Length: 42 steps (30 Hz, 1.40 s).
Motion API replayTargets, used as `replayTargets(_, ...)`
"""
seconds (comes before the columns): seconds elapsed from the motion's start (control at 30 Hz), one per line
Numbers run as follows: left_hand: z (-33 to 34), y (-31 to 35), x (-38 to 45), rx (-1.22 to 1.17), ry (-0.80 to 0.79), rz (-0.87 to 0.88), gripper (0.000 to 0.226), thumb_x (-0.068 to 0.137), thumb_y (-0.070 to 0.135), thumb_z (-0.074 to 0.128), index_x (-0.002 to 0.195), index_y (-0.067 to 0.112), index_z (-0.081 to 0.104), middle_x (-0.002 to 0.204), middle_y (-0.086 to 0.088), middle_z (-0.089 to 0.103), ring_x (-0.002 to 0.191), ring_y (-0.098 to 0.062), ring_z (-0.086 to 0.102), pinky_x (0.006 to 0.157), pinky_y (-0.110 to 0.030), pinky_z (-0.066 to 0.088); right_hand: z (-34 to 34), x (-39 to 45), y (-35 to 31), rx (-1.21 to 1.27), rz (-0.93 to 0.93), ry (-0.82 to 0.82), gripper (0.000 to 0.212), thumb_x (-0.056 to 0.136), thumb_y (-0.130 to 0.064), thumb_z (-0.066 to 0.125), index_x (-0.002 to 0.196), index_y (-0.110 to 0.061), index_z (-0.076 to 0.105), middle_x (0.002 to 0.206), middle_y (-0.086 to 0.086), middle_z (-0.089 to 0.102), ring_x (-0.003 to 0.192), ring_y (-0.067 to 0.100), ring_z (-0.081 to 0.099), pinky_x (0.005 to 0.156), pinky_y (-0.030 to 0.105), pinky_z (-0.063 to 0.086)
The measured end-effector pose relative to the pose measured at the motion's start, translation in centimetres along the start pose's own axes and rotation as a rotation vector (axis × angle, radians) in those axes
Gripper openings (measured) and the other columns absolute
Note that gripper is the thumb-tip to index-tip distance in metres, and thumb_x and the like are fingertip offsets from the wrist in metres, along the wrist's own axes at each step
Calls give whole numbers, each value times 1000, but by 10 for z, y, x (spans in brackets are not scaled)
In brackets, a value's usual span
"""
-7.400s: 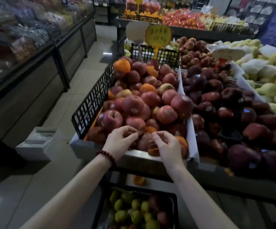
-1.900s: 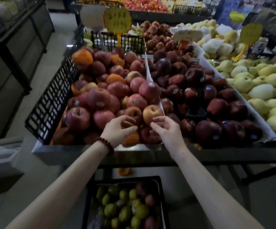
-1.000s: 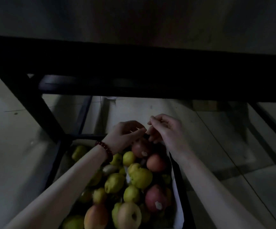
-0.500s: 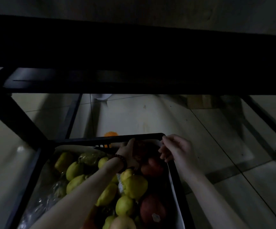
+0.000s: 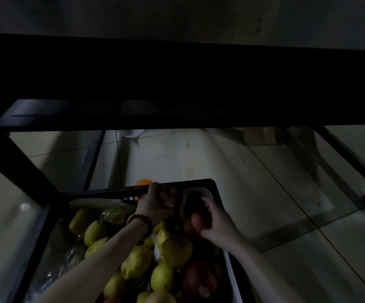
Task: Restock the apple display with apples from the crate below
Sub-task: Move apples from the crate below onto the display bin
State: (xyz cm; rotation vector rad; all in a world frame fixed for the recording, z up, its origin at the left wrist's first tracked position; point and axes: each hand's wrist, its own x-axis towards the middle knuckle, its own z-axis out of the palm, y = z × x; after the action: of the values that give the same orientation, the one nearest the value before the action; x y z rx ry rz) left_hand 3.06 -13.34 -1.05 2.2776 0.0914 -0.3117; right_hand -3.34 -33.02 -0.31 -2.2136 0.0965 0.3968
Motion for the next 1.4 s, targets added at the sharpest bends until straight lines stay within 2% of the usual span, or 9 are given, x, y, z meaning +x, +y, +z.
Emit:
replayTargets(0.17, -24, -5, -16, -120, 42, -47, 86, 57, 28, 87, 129, 24, 40, 108, -5, 58, 99, -25, 57, 77, -27, 44, 12, 14, 7, -408, 63, -213, 100, 79, 1, 62, 153, -34, 5, 163, 5, 3, 148, 31, 18, 116, 42, 33)
replayTargets(0.3, -31, -11, -28, -130, 42, -28, 84, 57, 28, 87, 127, 28, 40, 104, 0, 56, 94, -20, 55, 78, -29, 47, 18, 18, 5, -512, 38, -142, 89, 84, -2, 60, 152, -33, 12, 160, 10, 12, 142, 33, 31, 111, 42, 39)
replayTargets(0.47, -32, -19, -43, -187, 36, -47, 84, 57, 24, 87, 127, 27, 41, 103, 1, 54, 93, -20, 56, 74, -28, 49, 14, 12, 5, -350, -5, 13, 92, 71, -12, 76, 145, -34, 27, 148, 12, 25, 131, 32, 42, 105, 40, 45)
replayTargets(0.67, -38, -25, -53, -265, 10, -75, 83, 59, 17, 86, 126, 32, 39, 115, -7, 54, 100, -26, 57, 69, -34, 55, -6, -14, -28, 249, -94, 277, 75, 56, -42, 90, 116, -43, 45, 118, -7, 55, 103, 15, 58, 74, 18, 46)
replayTargets(0.8, -45, -20, -56, -305, 35, -77, 80, 30, 49, 77, 100, 50, 38, 109, -4, 56, 104, -27, 58, 84, -41, 55, -13, -25, -60, 437, -131, 278, 74, 53, -41, 88, 117, -35, 50, 115, -7, 58, 100, 9, 60, 69, 18, 47)
replayTargets(0.9, -55, -11, -53, -307, 5, -40, 81, 33, 49, 81, 105, 48, 42, 111, -3, 58, 102, -23, 58, 87, -43, 54, -13, -30, -84, 460, -165, 261, 74, 47, -47, 86, 111, -36, 50, 111, -8, 58, 96, 5, 60, 64, 14, 48)
replayTargets(1.13, -116, 40, -76, -338, -18, -69, 76, 60, 23, 86, 121, 34, 42, 105, 1, 61, 94, -16, 59, 60, -10, 45, -28, -58, -157, 529, -111, 213, 73, 51, -41, 87, 113, -43, 48, 111, -14, 52, 94, 1, 59, 73, 19, 53)
replayTargets(1.23, -160, 75, -104, -400, -16, -134, 89, 40, 44, 86, 118, 35, 45, 103, 3, 64, 94, -15, 63, 68, -20, 50, -46, -81, -201, 504, -125, 189, 75, 52, -43, 86, 116, -50, 49, 114, -22, 52, 102, -4, 56, 80, 13, 49)
replayTargets(1.4, -241, 145, -155, -380, -10, -196, 96, 28, 59, 74, 116, 39, 42, 97, 9, 64, 87, -7, 62, 73, -19, 48, -92, -126, -285, 513, -30, 174, 73, 42, -53, 82, 109, -44, 54, 115, -15, 55, 106, 7, 57, 97, 34, 50)
